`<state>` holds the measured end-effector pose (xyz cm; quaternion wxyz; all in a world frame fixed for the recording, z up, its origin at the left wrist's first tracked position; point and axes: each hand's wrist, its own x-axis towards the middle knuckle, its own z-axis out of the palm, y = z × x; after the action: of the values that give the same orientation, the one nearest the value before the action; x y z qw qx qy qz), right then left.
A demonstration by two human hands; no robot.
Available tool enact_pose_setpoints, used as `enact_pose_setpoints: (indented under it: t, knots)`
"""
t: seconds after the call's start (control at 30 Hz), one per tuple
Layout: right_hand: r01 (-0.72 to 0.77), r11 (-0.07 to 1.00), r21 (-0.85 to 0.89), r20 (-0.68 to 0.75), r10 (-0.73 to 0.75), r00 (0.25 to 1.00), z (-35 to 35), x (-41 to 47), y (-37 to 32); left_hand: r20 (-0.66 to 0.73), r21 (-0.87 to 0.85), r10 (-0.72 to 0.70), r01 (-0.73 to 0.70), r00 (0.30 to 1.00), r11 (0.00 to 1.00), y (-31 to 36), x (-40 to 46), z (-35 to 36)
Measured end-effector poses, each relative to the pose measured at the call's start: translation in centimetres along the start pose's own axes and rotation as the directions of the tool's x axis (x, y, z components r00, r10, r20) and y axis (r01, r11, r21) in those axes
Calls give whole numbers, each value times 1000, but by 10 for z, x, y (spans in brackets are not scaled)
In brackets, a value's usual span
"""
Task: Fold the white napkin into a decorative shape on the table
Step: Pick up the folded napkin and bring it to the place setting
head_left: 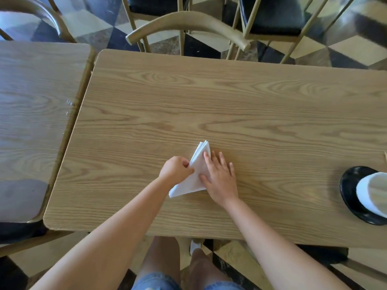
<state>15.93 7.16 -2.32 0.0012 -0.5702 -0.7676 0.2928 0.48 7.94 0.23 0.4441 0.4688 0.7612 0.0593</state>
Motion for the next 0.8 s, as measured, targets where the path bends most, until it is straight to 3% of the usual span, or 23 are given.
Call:
enact_pose_setpoints:
  t: [0.13,0.33,0.6,0.8]
  knots:
    - [-17,959,282,-22,24,999,-12,3,-1,32,-185,-25,30,999,982,6,-12,-5]
    - [-91,767,636,2,116,993,-46,-10,12,51,-457,-3,26,999,889,35,-37,-16]
    - [-112,497,860,13,199,980,-99,-38,36,195,-679,94,65,976,731,62,-67,-19]
    - [-38,404,914,-80,272,959,-126,-69,44,246,-710,220,21,944,704,77,-91,-13]
